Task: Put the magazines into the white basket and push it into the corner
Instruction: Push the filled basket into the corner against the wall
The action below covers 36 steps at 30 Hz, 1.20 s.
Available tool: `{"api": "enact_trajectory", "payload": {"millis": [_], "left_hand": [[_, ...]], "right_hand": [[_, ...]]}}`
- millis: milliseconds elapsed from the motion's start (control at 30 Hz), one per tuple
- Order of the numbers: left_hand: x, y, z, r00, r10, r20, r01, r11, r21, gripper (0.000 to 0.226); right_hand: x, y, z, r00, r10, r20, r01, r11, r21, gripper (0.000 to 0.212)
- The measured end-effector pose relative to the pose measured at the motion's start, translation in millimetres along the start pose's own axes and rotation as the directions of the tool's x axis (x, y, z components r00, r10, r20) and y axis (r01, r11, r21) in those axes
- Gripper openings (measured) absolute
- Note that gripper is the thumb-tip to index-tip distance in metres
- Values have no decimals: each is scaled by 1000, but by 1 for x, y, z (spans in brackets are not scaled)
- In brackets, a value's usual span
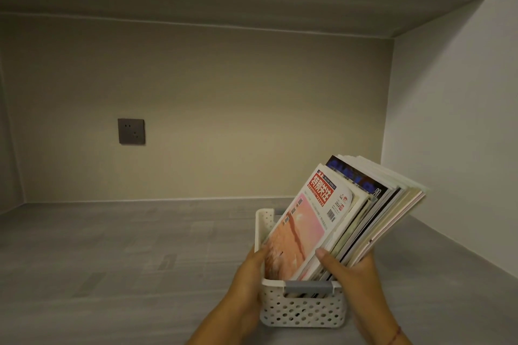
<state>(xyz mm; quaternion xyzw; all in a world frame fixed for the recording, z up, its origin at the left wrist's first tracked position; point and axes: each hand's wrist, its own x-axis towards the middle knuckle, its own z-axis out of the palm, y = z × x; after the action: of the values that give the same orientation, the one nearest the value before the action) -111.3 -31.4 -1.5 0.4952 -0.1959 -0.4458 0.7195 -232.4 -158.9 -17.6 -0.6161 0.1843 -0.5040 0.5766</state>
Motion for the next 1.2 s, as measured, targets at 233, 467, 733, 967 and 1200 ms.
{"api": "enact_trajectory", "payload": {"millis": [233, 467, 733, 967, 1200], "left_hand": [[12, -6, 7, 1000, 4, -19, -5, 1000, -11, 24], [35, -17, 38, 999, -18, 50, 20, 999, -30, 17], [69, -45, 88, 983, -36, 182, 36, 999, 4, 18], [98, -75, 142, 980, -2, 199, -9, 999, 52, 34], [134, -105, 193, 981, 27, 191, -37, 998, 49, 52]], "right_hand": [[16, 3, -17, 998, 69, -9, -70, 997, -23, 57], [34, -2, -53, 994, 110, -8, -111, 992, -57, 63], [53, -16, -106, 996, 92, -3, -92, 993, -78, 61], [71, -23, -162, 996, 92, -15, -93, 991, -99, 59], [94, -28, -215, 997, 81, -18, -83, 991, -107, 57]]}}
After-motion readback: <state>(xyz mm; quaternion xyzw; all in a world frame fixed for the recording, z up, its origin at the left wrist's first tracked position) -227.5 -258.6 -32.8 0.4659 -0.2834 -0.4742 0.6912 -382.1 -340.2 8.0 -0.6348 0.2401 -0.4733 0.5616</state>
